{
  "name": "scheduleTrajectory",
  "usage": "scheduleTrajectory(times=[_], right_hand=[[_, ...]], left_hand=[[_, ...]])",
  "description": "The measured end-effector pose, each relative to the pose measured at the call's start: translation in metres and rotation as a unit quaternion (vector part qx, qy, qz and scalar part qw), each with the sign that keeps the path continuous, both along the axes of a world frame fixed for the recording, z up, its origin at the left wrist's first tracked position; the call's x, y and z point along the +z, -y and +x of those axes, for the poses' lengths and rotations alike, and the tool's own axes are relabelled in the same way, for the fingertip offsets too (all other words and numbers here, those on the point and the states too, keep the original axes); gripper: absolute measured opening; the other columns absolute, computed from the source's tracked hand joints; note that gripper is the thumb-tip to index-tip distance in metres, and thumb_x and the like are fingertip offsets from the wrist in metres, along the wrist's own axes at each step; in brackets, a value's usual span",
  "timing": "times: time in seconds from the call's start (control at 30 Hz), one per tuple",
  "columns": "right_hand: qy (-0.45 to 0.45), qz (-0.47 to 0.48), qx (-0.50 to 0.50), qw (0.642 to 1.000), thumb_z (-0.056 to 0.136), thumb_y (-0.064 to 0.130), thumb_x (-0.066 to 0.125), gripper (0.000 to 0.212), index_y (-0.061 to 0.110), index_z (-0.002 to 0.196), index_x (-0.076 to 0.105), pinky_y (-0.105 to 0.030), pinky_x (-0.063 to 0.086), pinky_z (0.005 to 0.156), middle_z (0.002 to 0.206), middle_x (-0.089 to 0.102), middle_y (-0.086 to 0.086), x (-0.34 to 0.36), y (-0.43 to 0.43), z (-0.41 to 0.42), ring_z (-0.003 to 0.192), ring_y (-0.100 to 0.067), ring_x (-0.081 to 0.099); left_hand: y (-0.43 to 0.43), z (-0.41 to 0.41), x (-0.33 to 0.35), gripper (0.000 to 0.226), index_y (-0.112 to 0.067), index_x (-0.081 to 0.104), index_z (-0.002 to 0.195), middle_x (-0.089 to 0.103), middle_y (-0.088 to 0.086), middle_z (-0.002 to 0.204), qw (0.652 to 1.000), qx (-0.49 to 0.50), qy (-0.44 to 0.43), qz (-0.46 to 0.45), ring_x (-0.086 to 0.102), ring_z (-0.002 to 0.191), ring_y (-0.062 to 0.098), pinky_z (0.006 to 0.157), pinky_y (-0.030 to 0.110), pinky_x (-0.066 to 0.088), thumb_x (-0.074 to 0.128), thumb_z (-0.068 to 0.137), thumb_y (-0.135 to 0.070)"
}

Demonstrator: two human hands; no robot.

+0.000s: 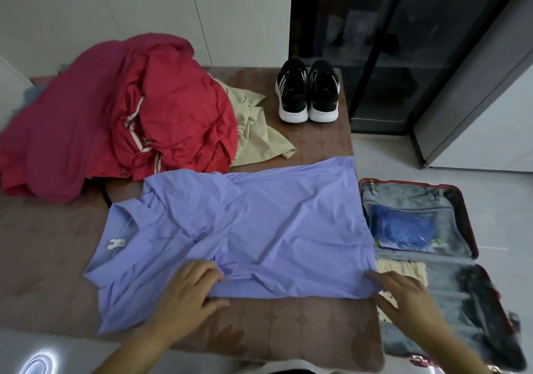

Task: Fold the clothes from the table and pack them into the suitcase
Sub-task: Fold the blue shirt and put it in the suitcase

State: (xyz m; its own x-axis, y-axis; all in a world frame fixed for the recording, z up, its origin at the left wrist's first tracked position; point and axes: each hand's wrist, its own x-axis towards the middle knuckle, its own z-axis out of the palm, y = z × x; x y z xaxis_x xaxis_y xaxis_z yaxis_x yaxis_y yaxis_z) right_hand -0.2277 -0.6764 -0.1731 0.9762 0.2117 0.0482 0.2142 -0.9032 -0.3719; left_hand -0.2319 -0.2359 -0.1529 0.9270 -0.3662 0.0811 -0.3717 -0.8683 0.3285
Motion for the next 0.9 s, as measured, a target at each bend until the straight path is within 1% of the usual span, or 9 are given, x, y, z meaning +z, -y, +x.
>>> scheduleTrajectory(times=[0.1,0.17,0.27,0.43,0.53,0.6,0.7,0.8,0.9], right_hand=[[0.073,-0.015,0.047,0.996,0.097,0.052,0.03,0.047,0.026,0.099,0.069,-0.029,0.035,0.071,0.08,0.066,0.006,0.001,0.006,0.007,0.07,-0.023,0.063],[0.088,-0.02,0.056,0.994,0.098,0.051,0.028,0.055,0.022,0.086,0.074,-0.03,0.034,0.07,0.083,0.064,0.003,0.006,0.012,0.011,0.074,-0.023,0.06],[0.077,-0.025,0.089,0.993,0.097,0.052,0.03,0.041,0.032,0.087,0.064,-0.03,0.033,0.069,0.1,0.059,0.008,0.022,0.028,0.012,0.087,-0.017,0.051],[0.029,-0.05,0.097,0.994,0.096,0.058,0.028,0.052,0.034,0.078,0.07,-0.021,0.038,0.069,0.098,0.06,0.018,0.025,0.05,0.008,0.084,-0.011,0.055],[-0.029,0.039,0.05,0.998,0.092,0.061,0.039,0.033,0.045,0.092,0.068,-0.016,0.044,0.073,0.095,0.061,0.025,0.03,0.041,0.014,0.081,-0.004,0.061],[-0.049,0.081,0.02,0.995,0.09,0.042,0.057,0.014,0.056,0.093,0.059,-0.004,0.041,0.072,0.098,0.061,0.031,0.041,0.024,0.018,0.082,0.01,0.058],[-0.11,0.132,-0.074,0.982,0.078,-0.008,0.07,0.061,0.051,0.086,0.059,-0.004,0.04,0.061,0.09,0.061,0.034,0.046,0.017,0.02,0.073,0.006,0.057],[-0.141,0.219,-0.133,0.956,0.084,-0.009,0.061,0.058,0.048,0.075,0.066,-0.005,0.04,0.057,0.072,0.065,0.015,0.045,0.015,0.018,0.061,0.002,0.054],[-0.158,0.216,-0.107,0.958,0.083,-0.007,0.064,0.056,0.049,0.077,0.067,-0.002,0.041,0.063,0.072,0.068,0.02,0.041,0.021,0.013,0.064,0.015,0.055]], left_hand=[[-0.031,-0.031,-0.017,0.057,-0.025,0.057,0.111,0.052,-0.002,0.123,0.996,0.049,-0.028,0.064,0.052,0.11,0.021,0.093,0.03,0.037,0.038,0.084,-0.071],[-0.048,-0.043,-0.019,0.068,-0.022,0.058,0.121,0.051,0.002,0.132,0.991,0.097,-0.036,0.084,0.048,0.118,0.022,0.1,0.028,0.033,0.029,0.086,-0.073],[-0.066,-0.05,-0.015,0.074,-0.017,0.053,0.129,0.052,0.006,0.132,0.986,0.142,-0.006,0.089,0.05,0.118,0.025,0.11,0.022,0.02,0.031,0.086,-0.073],[-0.101,-0.062,-0.019,0.094,-0.003,0.058,0.122,0.061,0.015,0.119,0.942,0.324,-0.069,0.058,0.057,0.105,0.038,0.095,0.046,0.042,0.033,0.077,-0.081],[-0.112,-0.061,-0.021,0.078,-0.012,0.064,0.098,0.065,0.01,0.094,0.93,0.34,-0.124,0.062,0.061,0.089,0.036,0.076,0.046,0.049,0.031,0.079,-0.079],[-0.107,-0.058,-0.014,0.059,-0.012,0.066,0.095,0.066,0.012,0.09,0.937,0.322,-0.129,0.036,0.063,0.085,0.037,0.071,0.041,0.05,0.037,0.089,-0.063],[-0.092,-0.053,0.002,0.029,-0.011,0.064,0.117,0.068,0.02,0.102,0.904,0.403,-0.12,-0.074,0.065,0.093,0.042,0.072,0.038,0.045,0.054,0.094,-0.027],[-0.089,-0.049,0.009,0.022,-0.007,0.066,0.111,0.069,0.024,0.096,0.881,0.443,-0.083,-0.144,0.065,0.094,0.044,0.072,0.037,0.042,0.063,0.089,-0.011],[-0.105,-0.047,0.011,0.017,-0.031,0.061,0.098,0.072,0.017,0.084,0.912,0.399,-0.071,-0.073,0.069,0.077,0.039,0.067,0.037,0.049,0.068,0.087,-0.019]])
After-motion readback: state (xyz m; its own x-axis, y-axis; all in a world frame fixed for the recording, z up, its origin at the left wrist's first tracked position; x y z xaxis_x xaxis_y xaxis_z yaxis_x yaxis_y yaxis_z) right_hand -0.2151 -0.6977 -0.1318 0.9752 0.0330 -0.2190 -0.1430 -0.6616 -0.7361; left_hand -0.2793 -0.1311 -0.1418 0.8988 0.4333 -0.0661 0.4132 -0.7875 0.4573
